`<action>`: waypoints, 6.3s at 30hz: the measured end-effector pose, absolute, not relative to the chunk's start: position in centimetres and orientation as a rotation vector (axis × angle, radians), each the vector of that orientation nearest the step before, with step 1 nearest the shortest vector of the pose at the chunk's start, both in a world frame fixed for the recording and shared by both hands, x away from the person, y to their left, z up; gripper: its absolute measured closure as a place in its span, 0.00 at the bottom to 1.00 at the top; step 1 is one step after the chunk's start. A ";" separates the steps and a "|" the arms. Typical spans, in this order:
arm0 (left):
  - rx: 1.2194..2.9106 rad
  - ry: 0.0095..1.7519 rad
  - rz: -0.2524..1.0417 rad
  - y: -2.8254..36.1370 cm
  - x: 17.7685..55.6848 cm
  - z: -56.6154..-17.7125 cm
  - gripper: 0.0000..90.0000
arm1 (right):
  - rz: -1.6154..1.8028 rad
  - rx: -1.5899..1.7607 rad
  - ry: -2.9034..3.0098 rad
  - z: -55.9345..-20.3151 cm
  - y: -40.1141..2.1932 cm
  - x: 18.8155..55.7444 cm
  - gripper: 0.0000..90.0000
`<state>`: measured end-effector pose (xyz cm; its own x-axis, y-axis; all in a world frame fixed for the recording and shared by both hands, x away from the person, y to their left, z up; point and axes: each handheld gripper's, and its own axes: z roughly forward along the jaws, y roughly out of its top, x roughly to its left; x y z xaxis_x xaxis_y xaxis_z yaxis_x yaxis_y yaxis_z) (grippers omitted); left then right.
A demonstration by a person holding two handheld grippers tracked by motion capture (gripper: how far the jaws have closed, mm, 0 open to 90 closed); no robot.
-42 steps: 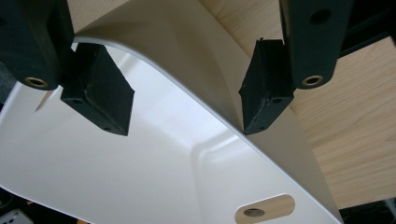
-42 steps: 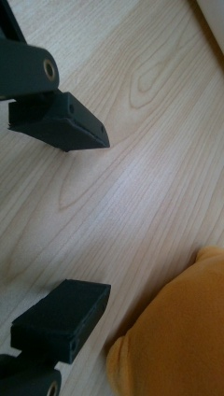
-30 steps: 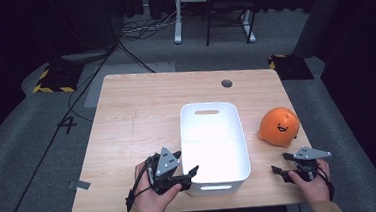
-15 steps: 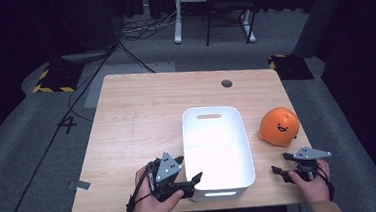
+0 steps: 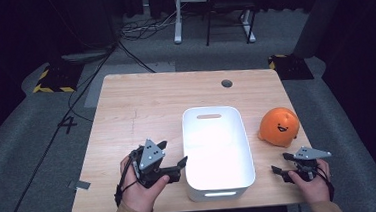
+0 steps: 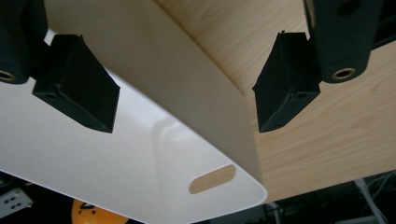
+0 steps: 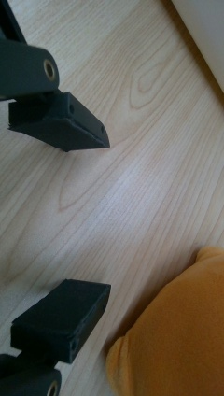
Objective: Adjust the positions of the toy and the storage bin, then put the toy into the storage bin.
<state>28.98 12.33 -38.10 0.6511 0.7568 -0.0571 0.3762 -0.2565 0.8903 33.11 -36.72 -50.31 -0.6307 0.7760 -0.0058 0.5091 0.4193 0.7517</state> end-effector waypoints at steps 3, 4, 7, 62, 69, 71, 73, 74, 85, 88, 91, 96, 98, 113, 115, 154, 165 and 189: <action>1.860 0.914 0.512 13.3 29.6 -38.3 0.25 | 1.047 1.099 2.326 -50.3 -36.7 33.1 0.28; 1.861 0.929 0.513 13.8 29.9 -38.5 0.25 | 1.049 1.102 2.326 -50.3 -36.7 33.1 0.28; 1.859 0.940 0.540 14.6 30.3 -38.7 0.25 | 1.050 1.103 2.326 -50.3 -36.7 33.1 0.28; 2.073 1.302 0.476 22.0 37.6 -50.3 0.15 | 1.097 1.213 2.269 -47.5 -39.0 32.2 0.34; 2.082 1.286 0.483 22.1 37.8 -50.3 0.14 | 1.122 1.176 2.270 -46.0 -39.8 32.6 0.37; 2.083 1.285 0.483 22.1 37.8 -50.3 0.14 | 1.125 1.176 2.271 -45.7 -39.9 32.7 0.38; 2.083 1.286 0.483 22.1 37.8 -50.3 0.14 | 1.134 1.159 2.273 -45.2 -40.0 32.8 0.39; 2.083 1.286 0.483 22.1 37.8 -50.3 0.14 | 1.149 1.158 2.271 -44.9 -40.0 32.9 0.40; 2.084 1.286 0.484 22.1 37.8 -50.3 0.14 | 1.205 1.094 2.262 -42.2 -40.7 34.0 0.46; 2.083 1.286 0.482 22.1 37.8 -50.3 0.14 | 1.212 1.067 2.258 -41.4 -41.0 34.4 0.47; 2.084 1.287 0.485 22.1 37.8 -50.3 0.14 | 1.226 1.040 2.259 -40.6 -41.2 34.7 0.48; 2.084 1.286 0.482 22.1 37.8 -50.3 0.14 | 1.258 1.000 2.240 -39.1 -41.7 35.5 0.50; 2.085 1.286 0.484 22.1 37.8 -50.3 0.14 | 1.273 0.989 2.236 -38.8 -41.8 35.9 0.50; 2.086 1.285 0.481 22.1 37.7 -50.3 0.14 | 1.366 0.954 2.191 -37.5 -42.6 39.2 0.55; 2.086 1.285 0.484 22.1 37.8 -50.3 0.14 | 1.372 0.950 2.184 -37.6 -42.6 39.5 0.56; 2.089 1.282 0.475 22.1 37.7 -50.3 0.14 | 1.400 0.856 2.224 -39.2 -40.0 42.2 0.92; 2.090 1.282 0.474 22.1 37.7 -50.3 0.14 | 1.516 0.716 2.260 -36.9 -39.0 41.8 0.92; 2.089 1.279 0.472 22.1 37.7 -50.3 0.14 | 1.603 0.581 2.219 -31.8 -38.4 41.2 0.92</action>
<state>37.73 22.06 -50.27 0.4628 0.8861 -0.0241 0.6582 -0.3253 0.6789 41.21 -38.45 -31.80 -0.8580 0.5125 -0.0356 0.1272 0.2791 0.9518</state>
